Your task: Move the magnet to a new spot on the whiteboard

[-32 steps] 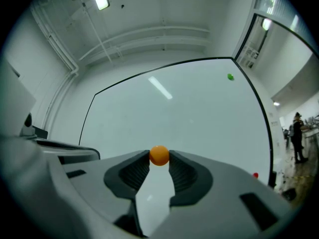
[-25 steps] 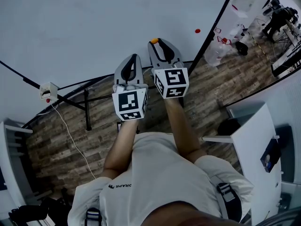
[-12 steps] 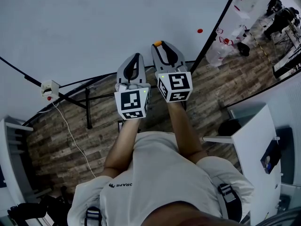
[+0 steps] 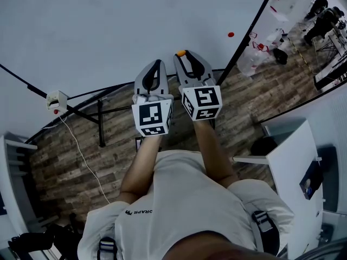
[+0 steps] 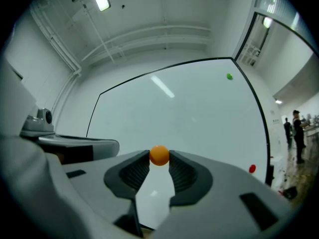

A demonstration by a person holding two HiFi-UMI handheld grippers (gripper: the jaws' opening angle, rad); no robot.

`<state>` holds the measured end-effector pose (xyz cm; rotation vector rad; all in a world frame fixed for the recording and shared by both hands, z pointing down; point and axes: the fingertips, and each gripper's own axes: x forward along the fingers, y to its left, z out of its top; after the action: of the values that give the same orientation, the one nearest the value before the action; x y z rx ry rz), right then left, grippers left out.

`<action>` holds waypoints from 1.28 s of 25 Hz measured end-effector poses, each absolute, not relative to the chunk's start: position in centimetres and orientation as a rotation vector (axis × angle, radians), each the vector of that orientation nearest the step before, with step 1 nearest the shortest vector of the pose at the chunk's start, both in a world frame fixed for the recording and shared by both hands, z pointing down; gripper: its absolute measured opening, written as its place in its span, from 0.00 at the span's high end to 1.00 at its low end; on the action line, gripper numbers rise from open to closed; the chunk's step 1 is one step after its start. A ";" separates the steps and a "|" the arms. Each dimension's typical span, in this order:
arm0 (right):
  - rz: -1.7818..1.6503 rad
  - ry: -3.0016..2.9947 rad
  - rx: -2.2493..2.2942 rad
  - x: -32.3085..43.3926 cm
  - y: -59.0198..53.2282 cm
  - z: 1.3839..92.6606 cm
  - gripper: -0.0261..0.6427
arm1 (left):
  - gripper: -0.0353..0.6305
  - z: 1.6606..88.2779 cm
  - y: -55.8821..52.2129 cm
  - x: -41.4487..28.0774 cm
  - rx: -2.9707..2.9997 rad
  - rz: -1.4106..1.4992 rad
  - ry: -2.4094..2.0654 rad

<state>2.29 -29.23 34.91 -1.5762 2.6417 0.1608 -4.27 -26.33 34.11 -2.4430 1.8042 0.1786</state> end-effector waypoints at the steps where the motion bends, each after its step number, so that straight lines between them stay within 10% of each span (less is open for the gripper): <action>1: 0.157 2.641 -1.577 2.5 -29.3 35.0 0.77 | 0.94 34.1 -26.4 -4.3 -2.443 0.180 1.805; 32: 0.151 2.641 -1.557 2.4 -28.5 34.7 0.77 | 0.94 34.2 -26.6 -4.7 -2.435 0.163 1.810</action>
<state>2.36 -28.48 34.74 -1.5570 2.6411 0.1510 -4.68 -26.57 34.24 -2.4347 1.8104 0.1629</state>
